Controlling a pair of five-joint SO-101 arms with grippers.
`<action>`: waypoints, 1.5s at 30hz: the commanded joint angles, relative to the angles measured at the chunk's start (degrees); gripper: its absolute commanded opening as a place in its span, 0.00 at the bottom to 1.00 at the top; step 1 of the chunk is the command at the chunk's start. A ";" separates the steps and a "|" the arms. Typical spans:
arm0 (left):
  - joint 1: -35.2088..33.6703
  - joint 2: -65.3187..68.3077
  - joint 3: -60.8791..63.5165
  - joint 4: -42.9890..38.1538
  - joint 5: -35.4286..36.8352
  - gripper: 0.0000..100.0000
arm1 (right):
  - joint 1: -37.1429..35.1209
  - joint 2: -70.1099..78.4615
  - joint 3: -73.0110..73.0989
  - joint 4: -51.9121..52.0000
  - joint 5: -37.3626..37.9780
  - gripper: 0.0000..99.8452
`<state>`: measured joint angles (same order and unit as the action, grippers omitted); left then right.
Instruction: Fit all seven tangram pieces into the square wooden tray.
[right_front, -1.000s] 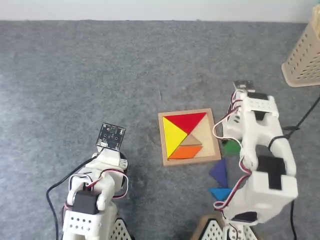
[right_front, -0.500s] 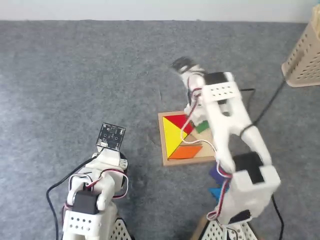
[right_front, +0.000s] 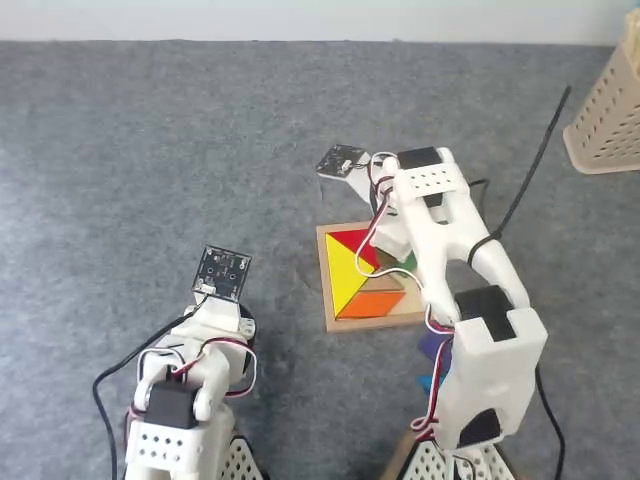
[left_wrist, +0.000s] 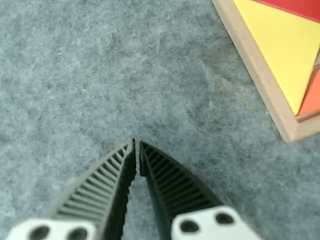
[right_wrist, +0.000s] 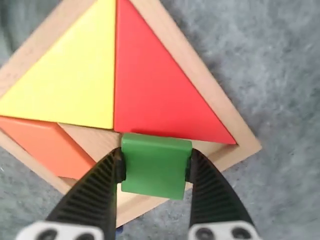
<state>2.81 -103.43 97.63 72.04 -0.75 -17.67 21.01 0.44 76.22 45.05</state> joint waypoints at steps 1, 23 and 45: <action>0.35 -1.23 -1.10 0.35 0.44 0.01 | -0.75 -1.27 -0.53 0.92 1.76 0.01; 0.35 -1.23 -1.10 0.35 0.44 0.01 | -2.24 -1.27 -0.53 4.26 -10.46 0.11; 0.35 -1.23 -1.10 0.35 0.44 0.01 | -2.07 -1.36 -0.53 4.26 -10.02 0.17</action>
<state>2.81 -103.43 97.63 72.04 -0.75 -19.96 21.01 0.44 79.65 35.30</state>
